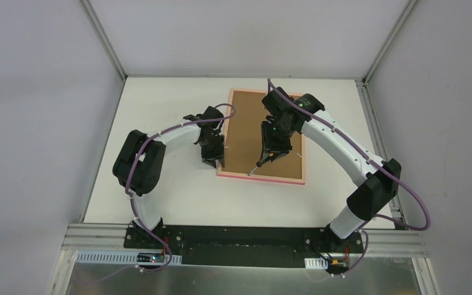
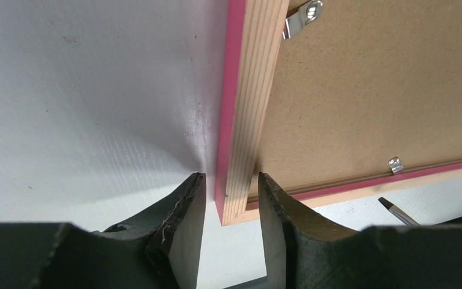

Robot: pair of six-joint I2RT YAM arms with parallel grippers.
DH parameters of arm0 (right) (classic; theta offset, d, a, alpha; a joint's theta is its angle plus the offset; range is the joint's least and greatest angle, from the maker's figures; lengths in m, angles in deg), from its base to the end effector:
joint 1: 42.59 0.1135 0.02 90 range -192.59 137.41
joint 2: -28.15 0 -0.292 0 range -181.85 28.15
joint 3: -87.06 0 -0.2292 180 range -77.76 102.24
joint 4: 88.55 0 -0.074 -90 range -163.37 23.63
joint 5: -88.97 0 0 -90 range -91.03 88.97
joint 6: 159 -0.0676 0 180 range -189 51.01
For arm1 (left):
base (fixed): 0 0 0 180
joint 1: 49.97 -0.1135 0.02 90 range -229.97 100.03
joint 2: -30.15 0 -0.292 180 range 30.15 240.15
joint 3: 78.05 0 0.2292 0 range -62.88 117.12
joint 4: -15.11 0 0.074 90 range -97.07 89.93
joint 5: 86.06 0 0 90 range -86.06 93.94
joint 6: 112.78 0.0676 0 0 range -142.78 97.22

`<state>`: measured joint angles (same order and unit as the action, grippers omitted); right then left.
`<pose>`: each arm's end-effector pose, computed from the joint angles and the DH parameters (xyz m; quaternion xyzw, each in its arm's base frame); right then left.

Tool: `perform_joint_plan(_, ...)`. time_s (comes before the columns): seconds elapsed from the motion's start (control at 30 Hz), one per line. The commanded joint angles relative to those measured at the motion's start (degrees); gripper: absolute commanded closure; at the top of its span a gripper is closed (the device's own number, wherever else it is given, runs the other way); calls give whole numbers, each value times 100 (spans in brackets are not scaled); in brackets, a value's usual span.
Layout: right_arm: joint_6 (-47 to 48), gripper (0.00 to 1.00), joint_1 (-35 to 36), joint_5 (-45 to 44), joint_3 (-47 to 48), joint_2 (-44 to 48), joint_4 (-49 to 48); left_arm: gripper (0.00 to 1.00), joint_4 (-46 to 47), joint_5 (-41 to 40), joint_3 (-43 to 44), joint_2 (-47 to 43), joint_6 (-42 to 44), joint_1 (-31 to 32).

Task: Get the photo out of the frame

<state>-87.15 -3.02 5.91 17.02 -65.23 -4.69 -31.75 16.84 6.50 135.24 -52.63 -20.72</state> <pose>0.2348 0.2047 0.3402 -0.1936 0.9593 0.1469 0.1436 0.3106 -0.1912 0.1859 0.0169 0.9745 -0.1919 0.1151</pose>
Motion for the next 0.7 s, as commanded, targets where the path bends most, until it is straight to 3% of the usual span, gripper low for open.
perform_joint_plan(0.0, 199, 100, -64, 103, 105, 278, -14, 65, 14, -33, 64, -254, -13, 2)
perform_joint_plan(0.67, 123, 100, 43, -29, 669, -125, 177, 100, 21, -13, -265, -367, 14, 1)
